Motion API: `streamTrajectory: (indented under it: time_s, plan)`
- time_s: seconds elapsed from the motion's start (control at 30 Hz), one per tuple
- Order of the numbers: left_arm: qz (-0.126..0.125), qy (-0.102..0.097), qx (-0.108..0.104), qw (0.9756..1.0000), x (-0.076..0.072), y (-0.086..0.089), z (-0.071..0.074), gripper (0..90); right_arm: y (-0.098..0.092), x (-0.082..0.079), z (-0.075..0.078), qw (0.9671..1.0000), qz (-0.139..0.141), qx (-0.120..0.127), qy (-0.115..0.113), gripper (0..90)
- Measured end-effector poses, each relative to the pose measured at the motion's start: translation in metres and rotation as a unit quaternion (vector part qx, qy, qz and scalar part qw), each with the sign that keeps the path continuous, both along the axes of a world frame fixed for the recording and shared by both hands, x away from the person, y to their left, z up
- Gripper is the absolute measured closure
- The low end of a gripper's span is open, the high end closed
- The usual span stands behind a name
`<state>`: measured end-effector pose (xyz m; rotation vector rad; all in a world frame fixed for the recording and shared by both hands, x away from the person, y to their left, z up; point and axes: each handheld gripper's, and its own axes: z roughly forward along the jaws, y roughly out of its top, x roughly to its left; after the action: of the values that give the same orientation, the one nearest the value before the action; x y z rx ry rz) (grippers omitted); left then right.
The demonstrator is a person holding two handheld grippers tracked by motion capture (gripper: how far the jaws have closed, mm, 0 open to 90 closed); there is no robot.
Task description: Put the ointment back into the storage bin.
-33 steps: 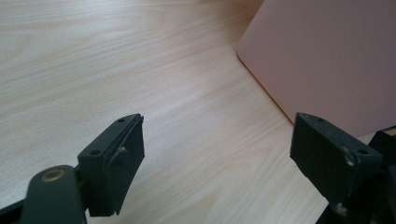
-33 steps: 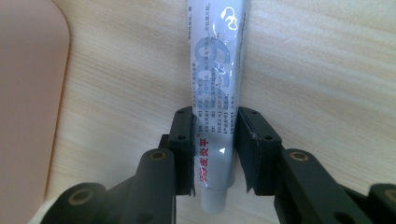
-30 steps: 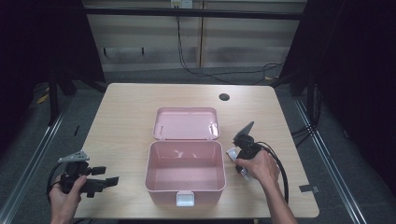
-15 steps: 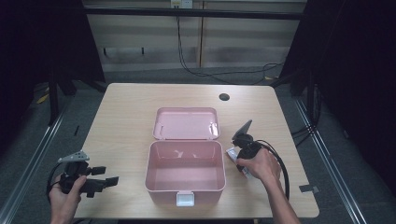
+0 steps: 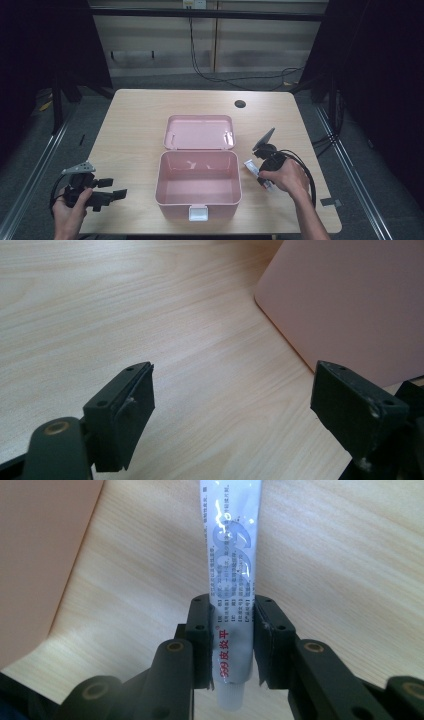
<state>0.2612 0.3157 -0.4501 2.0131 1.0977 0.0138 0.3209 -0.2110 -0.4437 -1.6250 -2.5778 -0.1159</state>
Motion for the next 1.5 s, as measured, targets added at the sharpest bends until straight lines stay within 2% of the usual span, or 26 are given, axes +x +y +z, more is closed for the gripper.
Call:
streamTrajectory:
  time_s: [0.3,0.4,0.5,0.77,0.8,1.03,1.5]
  plan:
    - [0.001,0.000,-0.001,1.0000,0.000,0.000,0.000,17.6,-0.009,-0.004,0.009,0.9999,0.012,0.006,0.002,71.5]
    - [0.001,0.000,-0.001,1.0000,0.000,0.000,0.000,17.7,-0.012,-0.008,0.014,0.9996,0.025,0.016,-0.001,71.5]
    - [0.001,0.000,-0.001,1.0000,0.000,0.000,0.000,17.6,-0.013,-0.010,0.018,0.9992,0.038,0.011,-0.002,71.5]
    - [0.001,0.000,-0.001,1.0000,0.000,0.000,0.000,17.7,-0.014,-0.014,0.026,0.9975,0.068,0.019,-0.006,71.5]
    - [0.001,0.000,-0.001,1.0000,0.000,0.000,0.000,17.6,-0.014,-0.015,0.029,0.9971,0.072,0.024,-0.001,71.5]
    - [0.001,0.000,-0.001,1.0000,0.000,0.000,0.000,17.6,-0.015,-0.019,0.035,0.9951,0.098,0.016,0.004,71.5]
    - [0.001,0.000,-0.001,1.0000,0.000,0.000,0.000,17.6,-0.020,-0.025,0.046,0.9924,0.122,0.020,0.005,71.5]
